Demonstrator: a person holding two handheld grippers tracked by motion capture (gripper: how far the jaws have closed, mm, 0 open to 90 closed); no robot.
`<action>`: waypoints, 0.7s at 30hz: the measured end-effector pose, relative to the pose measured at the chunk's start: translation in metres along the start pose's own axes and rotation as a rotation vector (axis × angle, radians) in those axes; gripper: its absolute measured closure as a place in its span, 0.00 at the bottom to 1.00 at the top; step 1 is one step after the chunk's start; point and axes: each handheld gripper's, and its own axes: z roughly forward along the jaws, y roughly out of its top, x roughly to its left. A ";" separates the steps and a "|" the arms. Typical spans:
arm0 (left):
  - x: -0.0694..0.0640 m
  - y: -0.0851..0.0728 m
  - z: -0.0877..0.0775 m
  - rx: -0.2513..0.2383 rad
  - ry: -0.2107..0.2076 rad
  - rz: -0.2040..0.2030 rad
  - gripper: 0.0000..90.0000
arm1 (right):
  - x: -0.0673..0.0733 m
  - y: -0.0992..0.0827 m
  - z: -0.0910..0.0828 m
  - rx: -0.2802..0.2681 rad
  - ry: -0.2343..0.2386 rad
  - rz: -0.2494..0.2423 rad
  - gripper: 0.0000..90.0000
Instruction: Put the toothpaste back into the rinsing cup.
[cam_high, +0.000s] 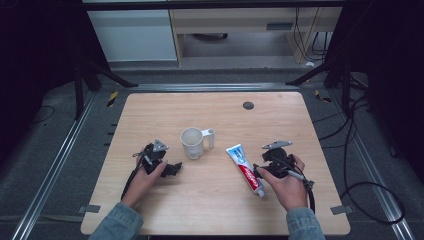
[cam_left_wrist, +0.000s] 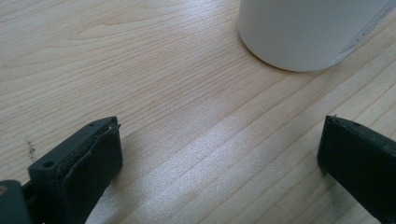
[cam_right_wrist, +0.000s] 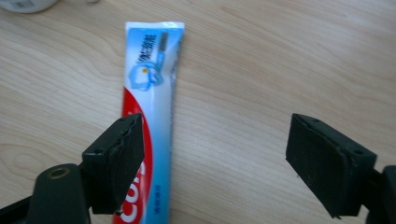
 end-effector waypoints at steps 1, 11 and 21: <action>0.000 0.000 0.000 0.000 0.000 0.000 0.00 | 0.001 0.004 0.000 0.009 0.004 -0.015 0.23; 0.000 0.000 0.000 0.000 -0.002 0.002 0.00 | 0.016 0.036 0.005 0.075 0.029 -0.060 0.26; 0.002 0.001 0.001 -0.004 -0.007 0.003 0.00 | 0.028 0.058 0.011 0.135 0.044 -0.111 0.35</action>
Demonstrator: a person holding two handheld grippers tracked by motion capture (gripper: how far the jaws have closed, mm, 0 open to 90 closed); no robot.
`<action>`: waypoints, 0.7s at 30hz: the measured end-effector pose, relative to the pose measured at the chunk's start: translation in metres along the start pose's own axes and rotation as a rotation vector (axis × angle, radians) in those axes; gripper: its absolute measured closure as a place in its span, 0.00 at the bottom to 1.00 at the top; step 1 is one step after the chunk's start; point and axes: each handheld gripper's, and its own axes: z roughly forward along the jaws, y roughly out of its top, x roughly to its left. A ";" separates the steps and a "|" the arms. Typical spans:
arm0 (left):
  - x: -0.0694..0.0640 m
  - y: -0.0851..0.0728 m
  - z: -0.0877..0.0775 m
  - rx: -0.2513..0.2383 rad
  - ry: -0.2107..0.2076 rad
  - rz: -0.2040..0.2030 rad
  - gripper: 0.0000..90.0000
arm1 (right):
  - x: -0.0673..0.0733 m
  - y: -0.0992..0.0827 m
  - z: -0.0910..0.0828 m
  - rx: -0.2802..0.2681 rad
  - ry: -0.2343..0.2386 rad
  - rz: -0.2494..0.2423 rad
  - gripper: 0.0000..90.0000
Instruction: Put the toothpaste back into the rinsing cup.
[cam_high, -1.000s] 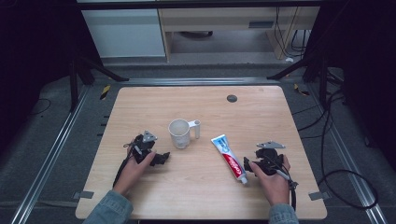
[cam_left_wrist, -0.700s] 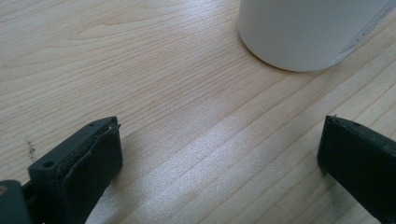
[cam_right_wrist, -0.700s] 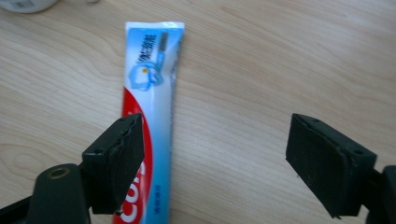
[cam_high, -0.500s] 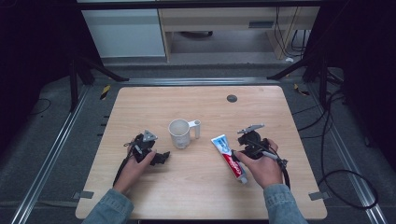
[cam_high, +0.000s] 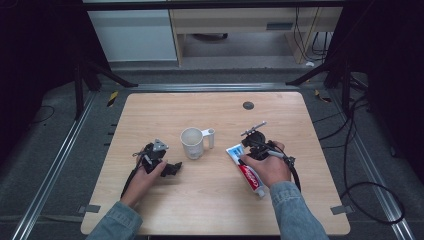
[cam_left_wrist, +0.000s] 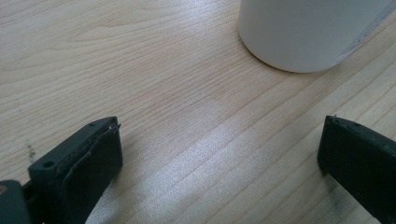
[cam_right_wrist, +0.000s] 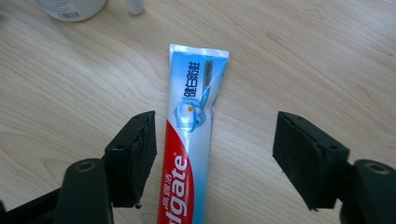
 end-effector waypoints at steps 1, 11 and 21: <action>0.000 0.000 0.000 -0.001 0.001 -0.001 0.00 | 0.001 0.002 0.000 0.006 0.001 -0.004 0.36; 0.001 0.000 0.000 0.000 0.002 0.001 0.00 | 0.003 0.014 0.014 0.031 0.036 0.003 0.42; 0.001 0.001 0.001 0.001 0.000 0.002 0.00 | 0.009 0.023 0.029 0.083 0.050 -0.012 0.39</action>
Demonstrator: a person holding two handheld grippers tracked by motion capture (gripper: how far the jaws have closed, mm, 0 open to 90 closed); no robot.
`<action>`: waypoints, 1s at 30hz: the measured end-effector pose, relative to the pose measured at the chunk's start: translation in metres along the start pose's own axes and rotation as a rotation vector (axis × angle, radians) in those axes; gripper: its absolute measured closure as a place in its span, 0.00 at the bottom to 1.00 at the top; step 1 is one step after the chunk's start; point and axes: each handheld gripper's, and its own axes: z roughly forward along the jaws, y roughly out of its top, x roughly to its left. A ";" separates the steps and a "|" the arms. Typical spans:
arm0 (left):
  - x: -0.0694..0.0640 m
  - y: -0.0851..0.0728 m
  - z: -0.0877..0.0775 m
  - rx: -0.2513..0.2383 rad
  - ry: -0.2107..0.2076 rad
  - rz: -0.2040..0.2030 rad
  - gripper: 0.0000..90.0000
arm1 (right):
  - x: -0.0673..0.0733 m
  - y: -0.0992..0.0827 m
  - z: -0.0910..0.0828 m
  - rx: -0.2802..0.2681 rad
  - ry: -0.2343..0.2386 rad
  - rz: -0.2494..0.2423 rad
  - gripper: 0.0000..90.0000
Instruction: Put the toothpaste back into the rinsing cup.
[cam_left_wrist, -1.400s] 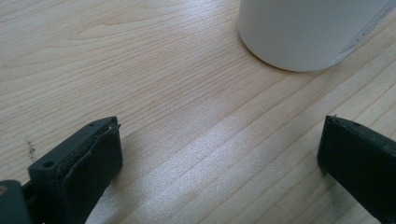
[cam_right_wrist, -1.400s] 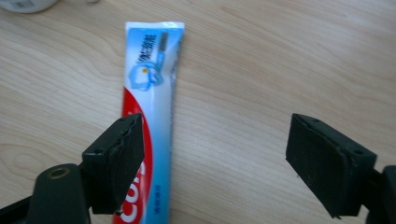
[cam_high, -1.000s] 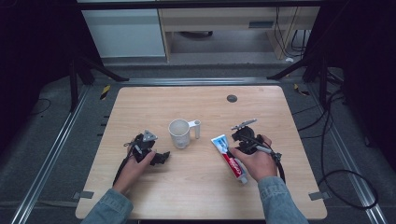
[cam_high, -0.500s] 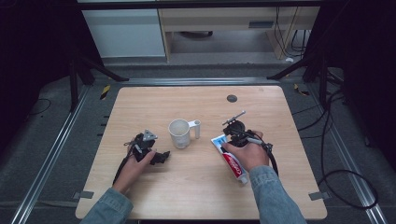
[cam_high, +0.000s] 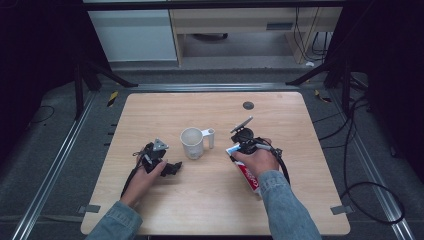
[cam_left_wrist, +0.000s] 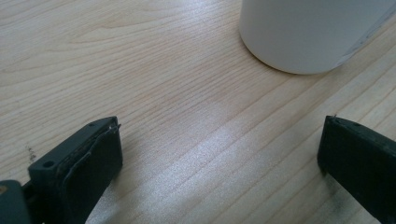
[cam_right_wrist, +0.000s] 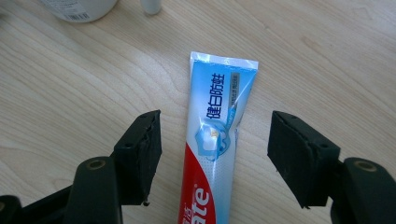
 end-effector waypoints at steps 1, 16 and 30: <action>0.000 0.000 0.000 0.000 0.000 0.000 0.00 | 0.000 0.000 0.000 0.000 0.000 0.000 0.39; 0.000 0.000 0.000 -0.001 0.000 -0.001 0.00 | -0.003 0.001 0.022 0.071 0.015 0.021 0.43; 0.000 0.000 0.000 0.004 -0.001 0.004 0.00 | -0.006 0.000 0.050 0.148 0.043 0.034 0.48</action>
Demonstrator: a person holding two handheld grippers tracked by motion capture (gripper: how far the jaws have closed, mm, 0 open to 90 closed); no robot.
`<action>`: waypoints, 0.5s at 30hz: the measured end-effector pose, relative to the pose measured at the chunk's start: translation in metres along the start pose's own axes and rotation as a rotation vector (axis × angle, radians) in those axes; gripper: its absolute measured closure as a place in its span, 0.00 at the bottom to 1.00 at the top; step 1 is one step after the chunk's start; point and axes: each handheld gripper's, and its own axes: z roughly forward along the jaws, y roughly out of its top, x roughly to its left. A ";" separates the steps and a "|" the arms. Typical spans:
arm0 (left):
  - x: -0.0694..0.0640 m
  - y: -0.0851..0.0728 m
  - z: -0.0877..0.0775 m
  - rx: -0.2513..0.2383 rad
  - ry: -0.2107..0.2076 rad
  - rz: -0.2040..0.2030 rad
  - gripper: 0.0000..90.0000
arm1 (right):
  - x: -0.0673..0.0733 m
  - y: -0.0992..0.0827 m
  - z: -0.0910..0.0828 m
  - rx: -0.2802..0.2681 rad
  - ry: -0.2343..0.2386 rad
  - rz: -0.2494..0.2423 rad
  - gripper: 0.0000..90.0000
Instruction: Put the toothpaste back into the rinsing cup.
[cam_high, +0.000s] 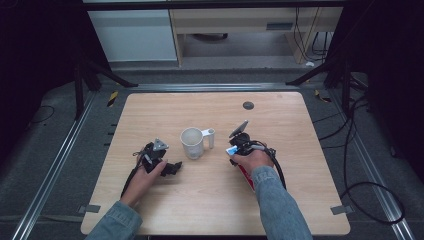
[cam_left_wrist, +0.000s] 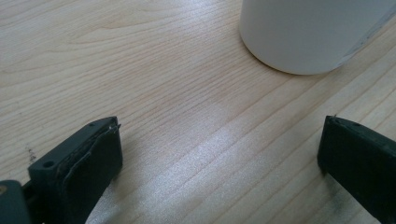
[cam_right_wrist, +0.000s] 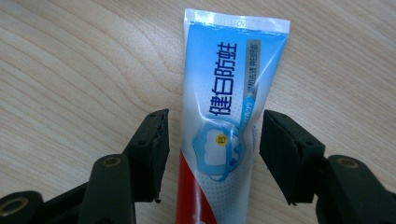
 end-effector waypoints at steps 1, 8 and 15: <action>0.000 0.000 0.000 0.000 0.000 0.000 0.00 | 0.000 0.000 0.000 0.000 0.000 0.000 0.48; 0.000 0.000 0.000 0.000 0.000 0.000 0.00 | -0.004 0.002 0.007 0.017 -0.004 0.002 0.51; 0.000 0.000 0.000 0.000 0.000 -0.001 0.00 | -0.004 0.004 0.010 0.029 -0.009 -0.002 0.50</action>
